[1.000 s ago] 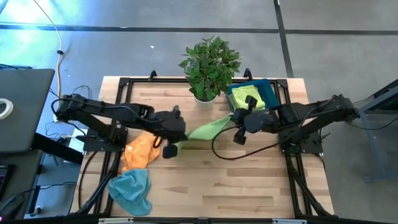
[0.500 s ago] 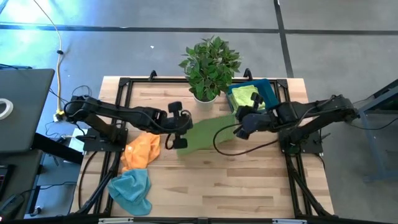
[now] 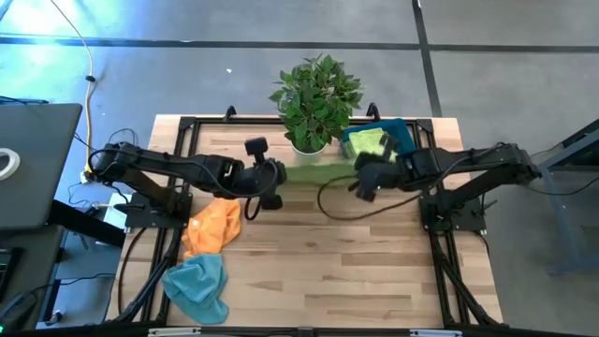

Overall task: Sort microfiber towel by color & place in baskets
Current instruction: Fold the green towel

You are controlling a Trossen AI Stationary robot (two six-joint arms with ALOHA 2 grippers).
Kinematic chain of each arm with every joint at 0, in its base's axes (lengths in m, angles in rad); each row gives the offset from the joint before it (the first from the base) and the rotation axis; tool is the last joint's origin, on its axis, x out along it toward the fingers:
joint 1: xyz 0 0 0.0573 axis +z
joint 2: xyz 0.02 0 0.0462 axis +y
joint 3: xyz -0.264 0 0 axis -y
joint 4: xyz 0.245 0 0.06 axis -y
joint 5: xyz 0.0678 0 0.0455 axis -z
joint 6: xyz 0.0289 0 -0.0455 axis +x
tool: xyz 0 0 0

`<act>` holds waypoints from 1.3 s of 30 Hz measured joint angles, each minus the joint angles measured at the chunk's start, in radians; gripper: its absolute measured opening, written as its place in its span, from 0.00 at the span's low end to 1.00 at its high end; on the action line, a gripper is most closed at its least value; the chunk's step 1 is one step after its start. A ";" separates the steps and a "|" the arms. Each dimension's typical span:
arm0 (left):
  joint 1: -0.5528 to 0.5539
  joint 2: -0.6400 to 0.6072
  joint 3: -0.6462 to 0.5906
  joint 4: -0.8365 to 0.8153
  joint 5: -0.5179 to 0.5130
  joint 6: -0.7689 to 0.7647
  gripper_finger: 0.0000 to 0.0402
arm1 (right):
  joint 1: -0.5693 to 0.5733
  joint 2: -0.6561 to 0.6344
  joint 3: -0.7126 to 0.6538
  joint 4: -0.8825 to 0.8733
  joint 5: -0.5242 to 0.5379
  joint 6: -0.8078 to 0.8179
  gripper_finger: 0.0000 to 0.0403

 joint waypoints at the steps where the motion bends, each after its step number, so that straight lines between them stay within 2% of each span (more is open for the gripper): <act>1: -0.006 0.000 0.000 -0.005 0.058 -0.048 0.00 | 0.010 0.005 -0.007 -0.016 -0.057 0.028 0.00; 4: -0.028 0.014 -0.009 -0.020 0.325 -0.218 0.00 | 0.055 0.019 -0.050 -0.034 -0.151 0.128 0.00; 6: -0.062 0.047 -0.043 -0.009 0.412 -0.278 0.00 | 0.088 0.029 -0.101 -0.016 -0.190 0.181 0.00; 12: -0.172 0.206 -0.113 0.001 0.444 -0.409 0.00 | 0.177 0.076 -0.314 0.253 -0.387 0.281 0.00; 17: -0.230 0.363 -0.103 0.104 0.589 -0.461 0.02 | 0.245 0.135 -0.421 0.484 -0.552 0.285 0.00; 22: -0.277 0.448 -0.056 0.157 0.622 -0.506 0.05 | 0.293 0.199 -0.431 0.523 -0.636 0.313 0.00; 32: -0.320 0.459 -0.026 0.180 0.676 -0.625 0.09 | 0.335 0.253 -0.429 0.571 -0.729 0.318 0.01; 35: -0.326 0.459 -0.021 0.186 0.716 -0.663 0.13 | 0.341 0.251 -0.428 0.563 -0.798 0.318 0.07; 39: -0.326 0.459 -0.004 0.185 0.737 -0.678 0.19 | 0.342 0.245 -0.427 0.546 -0.899 0.316 0.20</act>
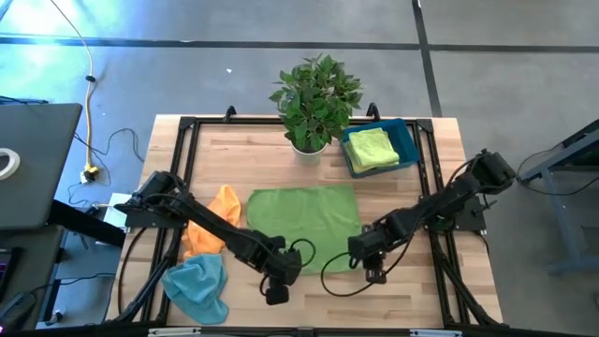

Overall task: Sort microfiber towel by color & place in baskets
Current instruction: Fold the green towel

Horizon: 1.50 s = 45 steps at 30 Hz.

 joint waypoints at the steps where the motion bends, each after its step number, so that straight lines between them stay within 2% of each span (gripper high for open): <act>1: 0.000 0.000 0.006 0.001 0.000 0.000 0.21 | 0.000 -0.004 0.000 -0.007 -0.014 0.000 0.23; 4: 0.001 0.000 0.013 -0.001 -0.013 0.001 0.25 | 0.000 -0.017 0.000 -0.022 -0.022 -0.001 0.31; 7: 0.010 0.000 0.016 -0.001 -0.066 0.001 0.27 | -0.008 -0.030 0.000 -0.057 0.057 -0.035 0.35; 9: 0.023 0.000 0.016 -0.004 -0.078 0.002 0.28 | -0.018 -0.033 0.000 -0.072 0.180 -0.062 0.36; 13: 0.054 0.000 0.016 -0.005 -0.115 0.038 0.26 | -0.044 -0.032 -0.008 -0.070 0.498 -0.072 0.35; 16: 0.073 0.000 0.012 -0.003 -0.181 0.078 0.24 | -0.091 -0.031 -0.036 -0.010 0.631 -0.065 0.34; 19: 0.095 0.000 -0.035 0.047 -0.235 0.063 0.23 | -0.147 -0.031 -0.099 0.115 0.629 -0.052 0.34; 24: 0.117 0.000 -0.095 0.077 -0.271 0.026 0.22 | -0.202 -0.030 -0.226 0.344 0.562 0.002 0.34; 29: 0.128 0.000 -0.136 0.072 -0.299 0.010 0.21 | -0.220 -0.030 -0.299 0.430 0.557 0.010 0.34; 36: 0.134 0.000 -0.188 0.070 -0.245 0.003 0.21 | -0.221 -0.030 -0.331 0.423 0.557 0.029 0.34; 40: 0.126 0.000 -0.191 0.064 -0.144 -0.015 0.21 | -0.221 -0.031 -0.331 0.418 0.557 0.028 0.34; 45: 0.086 0.000 -0.170 0.037 -0.075 -0.036 0.21 | -0.221 -0.031 -0.331 0.414 0.558 0.027 0.34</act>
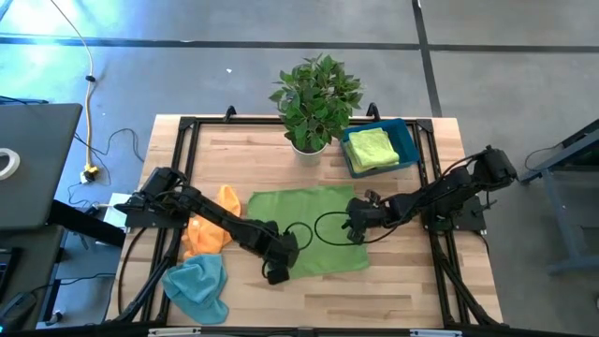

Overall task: Sort microfiber towel by color & place in baskets
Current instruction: Fold the green towel

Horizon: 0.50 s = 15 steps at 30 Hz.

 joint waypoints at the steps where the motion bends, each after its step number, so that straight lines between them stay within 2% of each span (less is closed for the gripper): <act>1: -0.011 0.000 0.009 -0.012 0.017 0.000 0.21 | 0.000 0.000 0.000 -0.001 0.000 0.000 0.34; 10: -0.125 0.000 0.019 -0.138 0.160 -0.059 0.21 | 0.000 0.000 0.000 -0.009 0.000 -0.001 0.34; 15: -0.179 0.000 0.019 -0.233 0.178 -0.099 0.21 | 0.000 0.000 0.000 -0.010 0.000 -0.001 0.34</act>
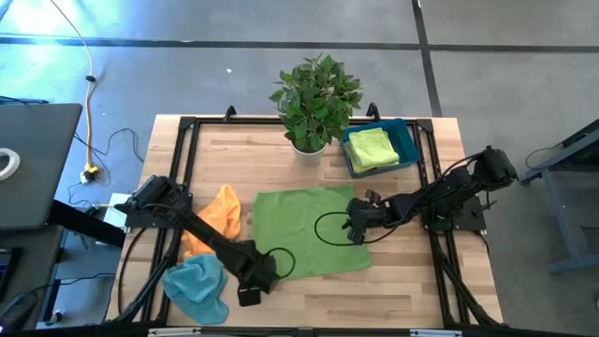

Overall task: Sort microfiber towel by color & place in baskets
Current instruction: Fold the green towel

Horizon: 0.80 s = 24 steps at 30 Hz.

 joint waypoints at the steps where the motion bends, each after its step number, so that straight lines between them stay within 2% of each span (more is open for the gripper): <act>1: -0.006 0.000 0.000 -0.014 0.008 -0.011 0.21 | 0.000 0.000 0.000 -0.001 0.000 0.000 0.34; 4: -0.020 -0.015 0.000 -0.062 0.034 -0.033 0.21 | 0.000 0.000 0.000 -0.004 -0.001 0.000 0.34; 9: -0.024 -0.036 0.027 -0.046 0.026 -0.077 0.21 | 0.006 -0.003 0.003 -0.053 -0.028 0.003 0.34; 16: 0.000 -0.046 0.071 0.003 -0.194 -0.070 0.21 | 0.052 -0.003 0.012 -0.135 -0.038 0.054 0.34; 24: 0.054 -0.041 0.069 0.016 -0.241 -0.041 0.21 | 0.139 -0.024 0.122 -0.308 -0.081 0.098 0.34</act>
